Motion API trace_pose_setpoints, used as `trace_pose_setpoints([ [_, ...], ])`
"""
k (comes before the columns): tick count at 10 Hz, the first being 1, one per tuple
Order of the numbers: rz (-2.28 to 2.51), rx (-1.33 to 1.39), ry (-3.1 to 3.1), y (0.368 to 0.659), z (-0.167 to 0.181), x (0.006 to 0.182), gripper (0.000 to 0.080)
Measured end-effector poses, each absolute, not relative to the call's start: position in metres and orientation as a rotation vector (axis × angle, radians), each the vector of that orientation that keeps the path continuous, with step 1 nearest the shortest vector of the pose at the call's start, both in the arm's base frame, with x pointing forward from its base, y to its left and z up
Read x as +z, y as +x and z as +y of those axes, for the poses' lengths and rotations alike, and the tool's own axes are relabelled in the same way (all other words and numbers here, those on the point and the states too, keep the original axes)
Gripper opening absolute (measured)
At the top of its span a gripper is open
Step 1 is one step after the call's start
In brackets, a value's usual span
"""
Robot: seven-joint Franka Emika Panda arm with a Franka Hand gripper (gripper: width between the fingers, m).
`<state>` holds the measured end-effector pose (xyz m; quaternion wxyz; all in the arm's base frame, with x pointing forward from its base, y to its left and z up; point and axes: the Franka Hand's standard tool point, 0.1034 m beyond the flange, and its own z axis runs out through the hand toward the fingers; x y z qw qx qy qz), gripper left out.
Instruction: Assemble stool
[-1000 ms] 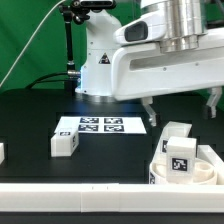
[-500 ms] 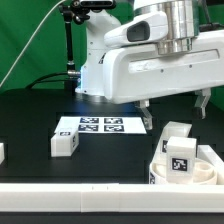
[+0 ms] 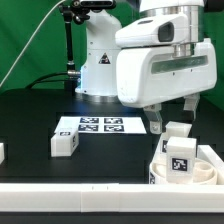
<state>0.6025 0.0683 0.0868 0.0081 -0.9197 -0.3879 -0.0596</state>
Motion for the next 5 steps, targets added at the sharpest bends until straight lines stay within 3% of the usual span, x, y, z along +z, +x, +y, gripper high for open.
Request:
trace_pose_setpoints([
  [2, -1.475, -0.162, -2.784, 0.6023, 0.0670, 0.0820, 0.0649],
  [5, -1.489, -0.149, -2.777, 0.5989, 0.0655, 0.0778, 0.0649],
])
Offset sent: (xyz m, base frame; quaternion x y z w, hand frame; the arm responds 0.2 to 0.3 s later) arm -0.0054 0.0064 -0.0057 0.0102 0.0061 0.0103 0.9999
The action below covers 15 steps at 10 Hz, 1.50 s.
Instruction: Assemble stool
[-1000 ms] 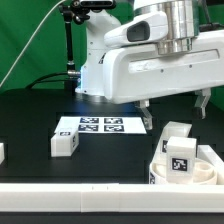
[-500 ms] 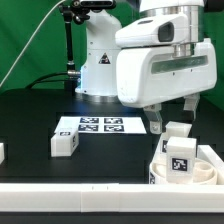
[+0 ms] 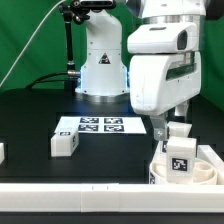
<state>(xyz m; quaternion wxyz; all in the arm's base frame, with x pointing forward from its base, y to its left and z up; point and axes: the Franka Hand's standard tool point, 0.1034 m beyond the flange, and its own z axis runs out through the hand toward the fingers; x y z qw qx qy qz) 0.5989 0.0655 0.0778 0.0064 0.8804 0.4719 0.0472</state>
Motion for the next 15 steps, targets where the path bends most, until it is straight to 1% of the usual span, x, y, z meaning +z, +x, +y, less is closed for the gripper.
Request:
trace_pose_setpoints([
  [1, 1.474, 0.146, 2.756, 0.599, 0.064, 0.077, 0.0615],
  [2, 1.469, 0.144, 2.758, 0.599, 0.062, 0.077, 0.0615],
  [4, 1.463, 0.144, 2.762, 0.599, 0.061, 0.076, 0.0338],
  [7, 1.427, 0.144, 2.782, 0.599, 0.061, 0.076, 0.0338],
  [11, 0.896, 0.154, 3.027, 0.598, 0.052, 0.075, 0.0338],
  [14, 0.411, 0.213, 3.143, 0.599, 0.051, 0.075, 0.0340],
  [15, 0.313, 0.223, 3.155, 0.599, 0.051, 0.074, 0.0340],
])
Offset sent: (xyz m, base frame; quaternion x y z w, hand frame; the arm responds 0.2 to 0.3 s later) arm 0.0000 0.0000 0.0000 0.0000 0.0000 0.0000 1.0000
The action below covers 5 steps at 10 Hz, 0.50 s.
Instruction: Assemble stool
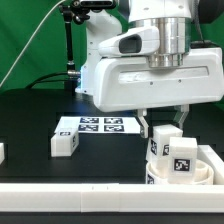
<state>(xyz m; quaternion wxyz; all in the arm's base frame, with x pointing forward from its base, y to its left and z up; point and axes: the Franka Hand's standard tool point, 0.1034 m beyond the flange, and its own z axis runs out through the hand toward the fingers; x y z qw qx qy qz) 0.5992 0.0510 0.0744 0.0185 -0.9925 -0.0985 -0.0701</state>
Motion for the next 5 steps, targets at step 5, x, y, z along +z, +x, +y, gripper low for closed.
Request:
trace_pose_setpoints([
  [5, 0.377, -0.200, -3.025, 0.5991, 0.0547, 0.0745, 0.0340],
])
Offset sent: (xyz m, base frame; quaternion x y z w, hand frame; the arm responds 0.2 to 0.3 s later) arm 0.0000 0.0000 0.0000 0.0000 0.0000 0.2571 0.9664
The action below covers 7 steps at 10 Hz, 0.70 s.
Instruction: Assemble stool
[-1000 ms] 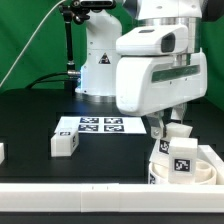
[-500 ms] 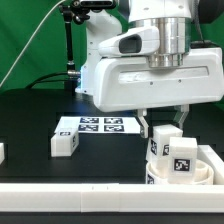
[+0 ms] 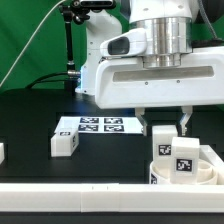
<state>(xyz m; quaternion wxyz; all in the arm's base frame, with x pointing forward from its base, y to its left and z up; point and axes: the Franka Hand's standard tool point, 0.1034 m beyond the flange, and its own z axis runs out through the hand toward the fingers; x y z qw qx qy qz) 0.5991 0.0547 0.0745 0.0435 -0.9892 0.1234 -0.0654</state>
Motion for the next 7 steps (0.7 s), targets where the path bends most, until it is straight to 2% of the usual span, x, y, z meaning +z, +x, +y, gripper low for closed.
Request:
trace_pose_setpoints([
  [7, 1.229, -0.133, -2.738, 0.5950, 0.0568, 0.0736, 0.0340],
])
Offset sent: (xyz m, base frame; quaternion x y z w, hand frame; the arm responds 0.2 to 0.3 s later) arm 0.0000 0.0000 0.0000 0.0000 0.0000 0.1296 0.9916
